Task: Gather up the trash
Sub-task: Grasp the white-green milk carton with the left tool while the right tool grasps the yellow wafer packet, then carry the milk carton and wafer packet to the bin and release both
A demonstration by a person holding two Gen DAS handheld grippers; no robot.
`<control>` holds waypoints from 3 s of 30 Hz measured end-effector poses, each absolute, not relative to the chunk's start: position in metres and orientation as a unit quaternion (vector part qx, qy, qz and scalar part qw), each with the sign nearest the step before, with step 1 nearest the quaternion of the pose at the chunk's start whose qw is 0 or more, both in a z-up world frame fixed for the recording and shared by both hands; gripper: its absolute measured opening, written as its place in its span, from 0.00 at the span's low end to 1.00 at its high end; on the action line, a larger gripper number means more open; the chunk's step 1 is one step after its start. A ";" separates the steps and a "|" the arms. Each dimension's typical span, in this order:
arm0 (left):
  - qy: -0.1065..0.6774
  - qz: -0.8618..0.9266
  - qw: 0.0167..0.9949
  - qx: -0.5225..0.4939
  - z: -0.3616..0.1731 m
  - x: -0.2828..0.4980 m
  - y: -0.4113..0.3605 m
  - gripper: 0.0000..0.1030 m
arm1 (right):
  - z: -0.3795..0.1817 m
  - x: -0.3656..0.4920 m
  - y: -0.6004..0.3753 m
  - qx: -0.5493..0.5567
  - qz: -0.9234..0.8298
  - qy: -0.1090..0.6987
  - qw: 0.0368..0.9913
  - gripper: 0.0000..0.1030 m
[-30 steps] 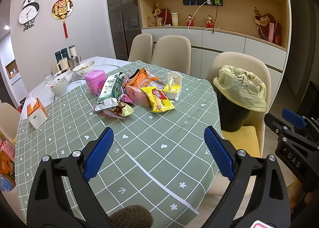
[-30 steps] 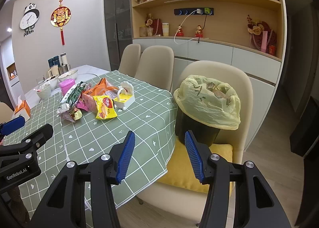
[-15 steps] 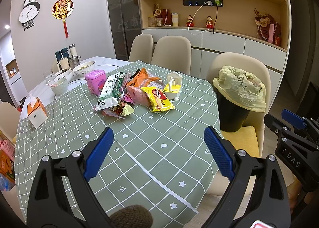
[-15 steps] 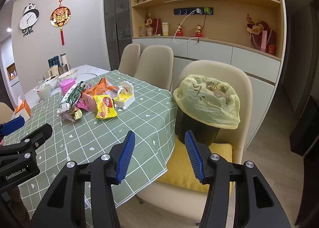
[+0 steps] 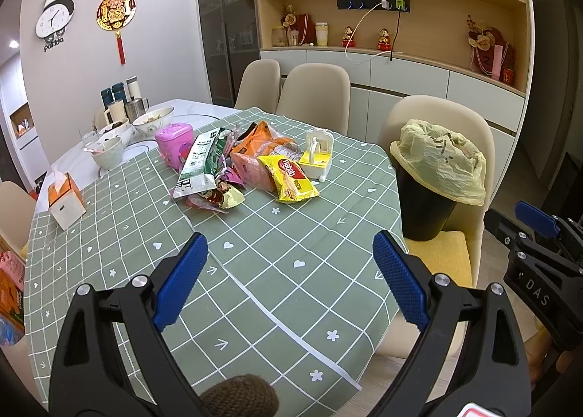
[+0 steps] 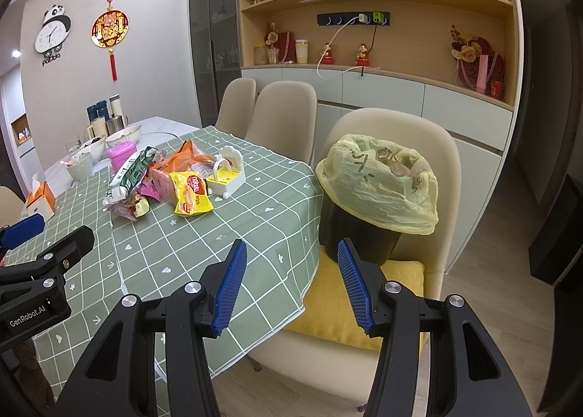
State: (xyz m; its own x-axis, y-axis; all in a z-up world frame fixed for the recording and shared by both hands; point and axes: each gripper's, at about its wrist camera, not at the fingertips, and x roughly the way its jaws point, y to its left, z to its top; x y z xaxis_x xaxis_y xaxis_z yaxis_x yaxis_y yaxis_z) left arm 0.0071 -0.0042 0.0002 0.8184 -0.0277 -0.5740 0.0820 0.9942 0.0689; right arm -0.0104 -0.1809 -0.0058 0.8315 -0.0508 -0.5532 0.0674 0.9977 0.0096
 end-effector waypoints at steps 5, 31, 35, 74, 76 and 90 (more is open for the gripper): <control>0.311 -0.032 0.949 0.044 -0.008 0.019 0.005 0.85 | -0.011 -0.003 -0.178 0.014 -0.033 0.298 0.954 0.48; 0.401 -0.118 0.907 -0.052 -0.042 0.277 0.172 0.79 | -0.057 0.123 -0.087 -0.011 -0.041 0.402 0.914 0.48; 0.426 -0.116 0.896 -0.048 -0.058 0.315 0.170 0.71 | -0.065 0.135 -0.076 -0.029 -0.049 0.417 0.907 0.48; 0.437 0.008 0.894 -0.099 -0.027 0.155 0.164 0.49 | -0.088 0.298 -0.055 0.010 0.230 0.448 0.864 0.06; 0.431 0.007 0.896 -0.106 -0.023 0.156 0.157 0.49 | -0.075 0.290 -0.064 0.018 0.237 0.442 0.865 0.06; 0.372 -0.055 0.923 -0.085 0.012 0.184 0.083 0.49 | -0.012 0.239 -0.157 0.030 0.185 0.386 0.903 0.05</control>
State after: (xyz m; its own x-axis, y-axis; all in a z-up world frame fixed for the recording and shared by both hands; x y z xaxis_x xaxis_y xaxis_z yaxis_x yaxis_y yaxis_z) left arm 0.1841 0.0831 0.0117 0.7176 -0.1655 -0.6765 0.0391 0.9794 -0.1981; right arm 0.2388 -0.1567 -0.0115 0.6331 0.3579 -0.6864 -0.3122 0.9294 0.1967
